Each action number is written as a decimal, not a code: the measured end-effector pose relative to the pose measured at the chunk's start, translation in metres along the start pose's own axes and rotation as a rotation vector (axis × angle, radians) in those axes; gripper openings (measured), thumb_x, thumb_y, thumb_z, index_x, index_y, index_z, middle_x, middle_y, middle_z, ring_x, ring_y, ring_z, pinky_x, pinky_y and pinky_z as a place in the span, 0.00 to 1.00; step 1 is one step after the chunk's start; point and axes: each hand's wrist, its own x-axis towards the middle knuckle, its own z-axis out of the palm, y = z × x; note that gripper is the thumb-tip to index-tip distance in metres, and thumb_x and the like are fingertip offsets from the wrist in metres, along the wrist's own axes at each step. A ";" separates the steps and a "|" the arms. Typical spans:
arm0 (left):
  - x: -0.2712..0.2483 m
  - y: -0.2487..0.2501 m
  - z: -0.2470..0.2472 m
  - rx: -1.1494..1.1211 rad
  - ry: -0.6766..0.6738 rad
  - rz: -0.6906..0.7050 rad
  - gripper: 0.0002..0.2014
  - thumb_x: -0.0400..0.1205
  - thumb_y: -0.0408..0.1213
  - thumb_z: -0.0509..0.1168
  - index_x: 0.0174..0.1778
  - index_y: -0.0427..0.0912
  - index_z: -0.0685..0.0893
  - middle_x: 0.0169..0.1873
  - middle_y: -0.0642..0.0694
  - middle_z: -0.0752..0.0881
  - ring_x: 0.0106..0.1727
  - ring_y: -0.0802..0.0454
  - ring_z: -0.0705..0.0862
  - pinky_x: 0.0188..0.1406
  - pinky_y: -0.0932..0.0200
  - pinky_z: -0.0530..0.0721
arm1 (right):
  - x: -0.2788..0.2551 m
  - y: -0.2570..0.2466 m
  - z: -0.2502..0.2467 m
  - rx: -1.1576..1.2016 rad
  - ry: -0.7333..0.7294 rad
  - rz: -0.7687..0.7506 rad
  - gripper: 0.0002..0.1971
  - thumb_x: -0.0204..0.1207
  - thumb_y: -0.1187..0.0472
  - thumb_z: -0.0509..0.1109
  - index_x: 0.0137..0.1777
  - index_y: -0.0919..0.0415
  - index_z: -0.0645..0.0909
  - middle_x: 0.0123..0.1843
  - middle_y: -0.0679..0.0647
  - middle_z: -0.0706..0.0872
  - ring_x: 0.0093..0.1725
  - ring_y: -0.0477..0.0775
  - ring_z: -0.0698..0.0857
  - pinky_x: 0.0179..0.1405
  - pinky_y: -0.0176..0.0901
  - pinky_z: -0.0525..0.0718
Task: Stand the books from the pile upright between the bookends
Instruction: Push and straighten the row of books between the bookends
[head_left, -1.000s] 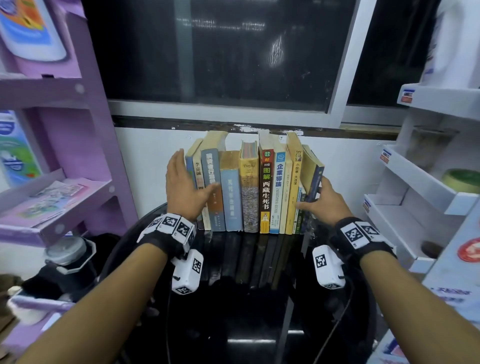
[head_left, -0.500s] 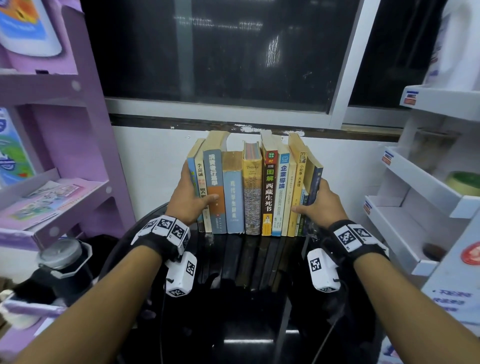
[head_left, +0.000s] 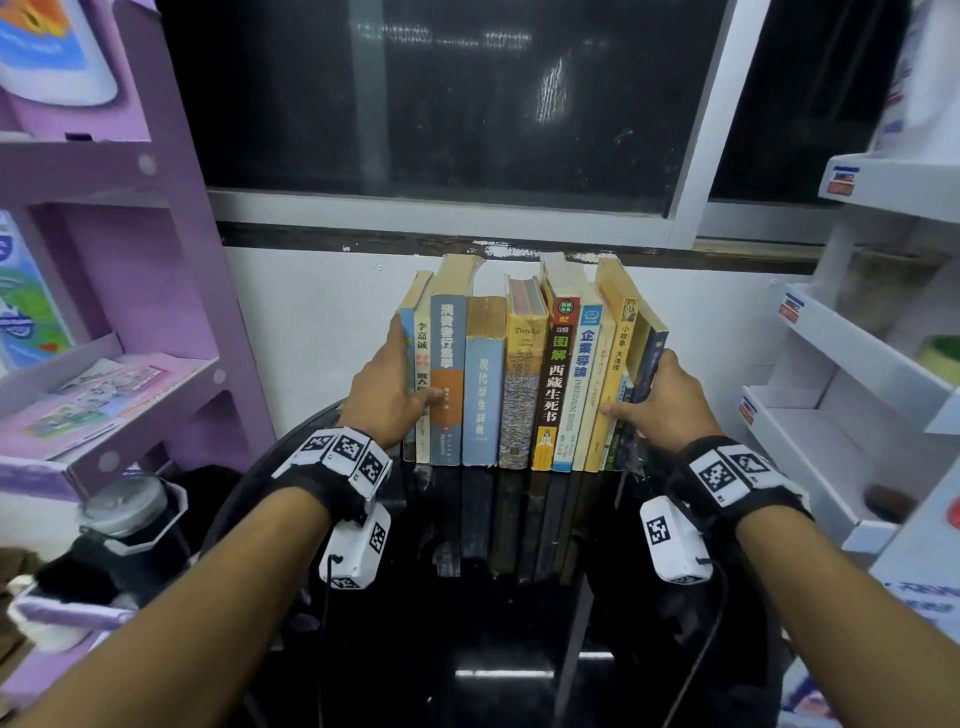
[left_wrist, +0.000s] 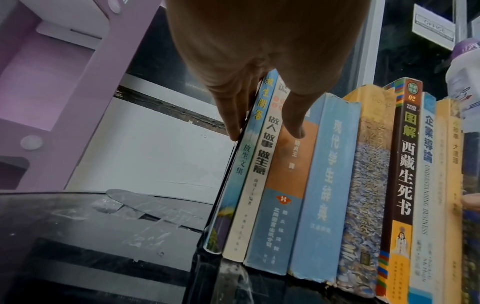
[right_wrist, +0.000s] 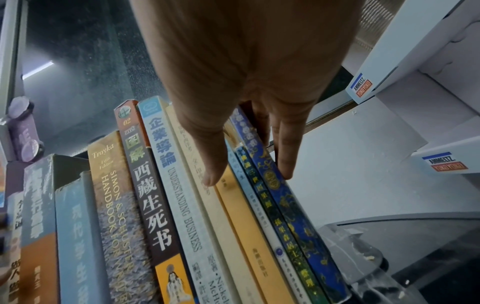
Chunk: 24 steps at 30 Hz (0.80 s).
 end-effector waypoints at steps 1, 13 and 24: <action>0.000 0.000 0.001 0.004 0.006 0.003 0.41 0.74 0.38 0.76 0.77 0.53 0.57 0.64 0.45 0.83 0.60 0.40 0.85 0.58 0.43 0.83 | -0.001 0.000 -0.001 -0.003 0.000 -0.003 0.28 0.69 0.61 0.81 0.63 0.60 0.69 0.63 0.57 0.84 0.61 0.59 0.85 0.57 0.52 0.82; 0.006 -0.001 0.003 0.083 0.074 0.020 0.35 0.74 0.43 0.75 0.75 0.50 0.65 0.64 0.44 0.82 0.63 0.41 0.82 0.60 0.41 0.81 | 0.006 0.001 0.001 -0.039 0.006 0.006 0.29 0.69 0.58 0.81 0.64 0.61 0.69 0.62 0.59 0.85 0.59 0.61 0.86 0.54 0.53 0.84; 0.004 -0.008 0.007 0.005 0.149 0.006 0.35 0.73 0.43 0.77 0.74 0.53 0.69 0.61 0.47 0.86 0.60 0.43 0.85 0.58 0.43 0.83 | -0.001 -0.004 0.009 0.005 0.066 -0.018 0.26 0.70 0.59 0.80 0.61 0.61 0.69 0.62 0.59 0.85 0.58 0.60 0.87 0.53 0.51 0.85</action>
